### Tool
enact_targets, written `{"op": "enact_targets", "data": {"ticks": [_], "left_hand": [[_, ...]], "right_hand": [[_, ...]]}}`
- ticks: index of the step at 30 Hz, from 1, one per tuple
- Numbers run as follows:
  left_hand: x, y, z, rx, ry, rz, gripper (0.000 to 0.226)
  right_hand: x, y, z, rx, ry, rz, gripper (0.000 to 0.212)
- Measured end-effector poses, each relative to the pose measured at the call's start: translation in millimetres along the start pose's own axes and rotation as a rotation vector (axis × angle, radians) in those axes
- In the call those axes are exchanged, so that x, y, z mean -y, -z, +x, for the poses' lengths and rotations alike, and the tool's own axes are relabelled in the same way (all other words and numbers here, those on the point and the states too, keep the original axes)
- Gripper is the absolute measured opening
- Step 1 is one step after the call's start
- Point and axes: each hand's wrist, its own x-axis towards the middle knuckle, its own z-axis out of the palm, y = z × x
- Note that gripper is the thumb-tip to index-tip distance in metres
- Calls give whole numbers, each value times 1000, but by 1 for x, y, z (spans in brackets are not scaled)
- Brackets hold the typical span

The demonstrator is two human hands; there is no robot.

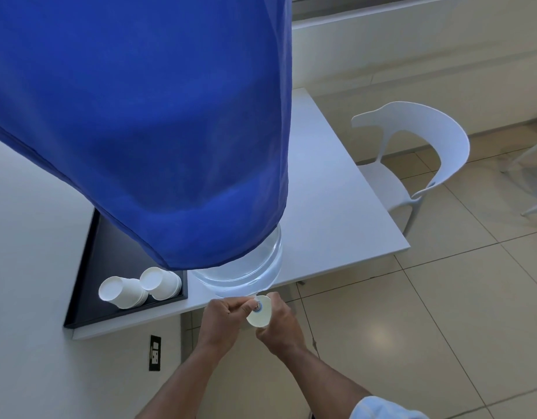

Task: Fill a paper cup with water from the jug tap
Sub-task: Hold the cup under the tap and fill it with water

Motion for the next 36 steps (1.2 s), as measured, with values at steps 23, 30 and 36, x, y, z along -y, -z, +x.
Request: {"op": "enact_targets", "data": {"ticks": [23, 30, 36], "left_hand": [[-4, 4, -5, -83, -263, 596, 17], [-5, 0, -5, -123, -328, 675, 20], [-4, 0, -2, -112, -328, 672, 16]], "right_hand": [[-3, -6, -1, -1, -7, -9, 47], [-6, -8, -2, -14, 2, -14, 48], [-8, -9, -1, -22, -4, -11, 50]]}}
